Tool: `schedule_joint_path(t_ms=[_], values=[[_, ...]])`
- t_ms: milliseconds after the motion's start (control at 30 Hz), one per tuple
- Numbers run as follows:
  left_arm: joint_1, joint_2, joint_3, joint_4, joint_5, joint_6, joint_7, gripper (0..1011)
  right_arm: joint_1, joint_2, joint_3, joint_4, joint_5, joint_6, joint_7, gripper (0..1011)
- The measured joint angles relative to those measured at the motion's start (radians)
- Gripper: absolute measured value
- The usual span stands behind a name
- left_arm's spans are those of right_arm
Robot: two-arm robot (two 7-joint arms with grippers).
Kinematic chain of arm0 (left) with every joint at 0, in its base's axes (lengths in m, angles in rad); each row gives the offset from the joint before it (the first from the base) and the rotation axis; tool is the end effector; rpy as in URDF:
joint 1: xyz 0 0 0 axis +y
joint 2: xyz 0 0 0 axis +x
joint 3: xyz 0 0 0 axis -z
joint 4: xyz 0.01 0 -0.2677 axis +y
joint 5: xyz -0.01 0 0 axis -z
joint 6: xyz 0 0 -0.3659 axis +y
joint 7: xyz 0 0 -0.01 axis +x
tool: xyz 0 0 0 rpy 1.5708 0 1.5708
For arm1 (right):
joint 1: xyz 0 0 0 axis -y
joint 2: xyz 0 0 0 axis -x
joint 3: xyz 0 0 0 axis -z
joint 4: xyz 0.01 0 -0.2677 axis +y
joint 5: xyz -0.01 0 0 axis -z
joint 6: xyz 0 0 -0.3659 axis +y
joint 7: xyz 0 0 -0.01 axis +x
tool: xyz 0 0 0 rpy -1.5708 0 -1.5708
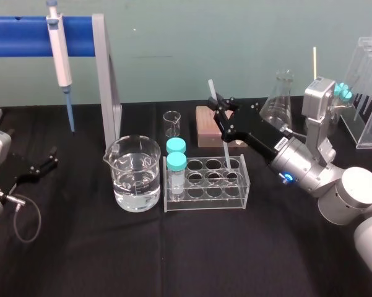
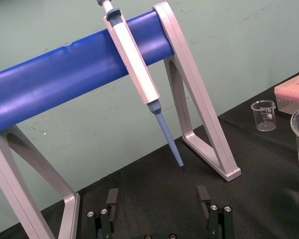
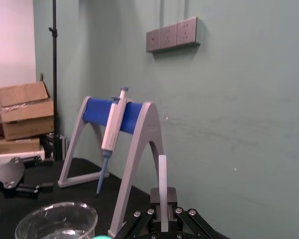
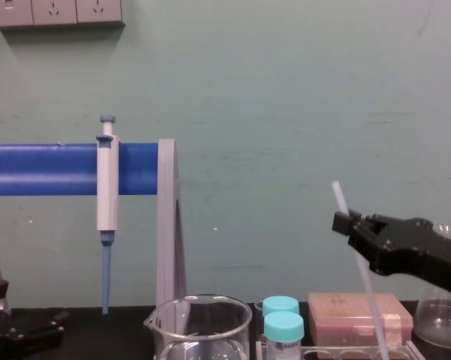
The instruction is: Pick up the stirring rod with one hand, then place it down.
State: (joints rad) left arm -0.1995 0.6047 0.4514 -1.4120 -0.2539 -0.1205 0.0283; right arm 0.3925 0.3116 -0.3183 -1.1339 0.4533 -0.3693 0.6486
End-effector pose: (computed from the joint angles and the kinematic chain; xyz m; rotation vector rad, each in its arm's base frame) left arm 0.4084 0.0549 -0.2952 0.3045 -0.2850 1.2480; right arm 0.4751 -0.0307 -0.2845 0.1716 -0.1916 -0.7887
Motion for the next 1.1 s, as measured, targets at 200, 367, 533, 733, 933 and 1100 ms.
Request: schedule_joint_path(t_ms=[200,367,533,733,933,1100], values=[[0.000,0.000,0.000,0.000,0.000,0.000,0.000,1000,0.018,-0.006,-0.014,0.053,0.003,-0.001,0.025,72],[0.000,0.000,0.000,0.000,0.000,0.000,0.000,1000,0.025,-0.007,-0.020,0.075,0.003,0.000,0.030,72],[0.000,0.000,0.000,0.000,0.000,0.000,0.000,1000,0.028,-0.007,-0.024,0.091,0.002,0.003,0.033,72],[0.000,0.000,0.000,0.000,0.000,0.000,0.000,1000,0.027,-0.003,-0.024,0.092,0.001,0.010,0.034,72],[0.000,0.000,0.000,0.000,0.000,0.000,0.000,1000,0.027,-0.003,-0.024,0.091,0.001,0.010,0.034,72],[0.000,0.000,0.000,0.000,0.000,0.000,0.000,1000,0.026,-0.003,-0.024,0.091,0.001,0.009,0.033,72]])
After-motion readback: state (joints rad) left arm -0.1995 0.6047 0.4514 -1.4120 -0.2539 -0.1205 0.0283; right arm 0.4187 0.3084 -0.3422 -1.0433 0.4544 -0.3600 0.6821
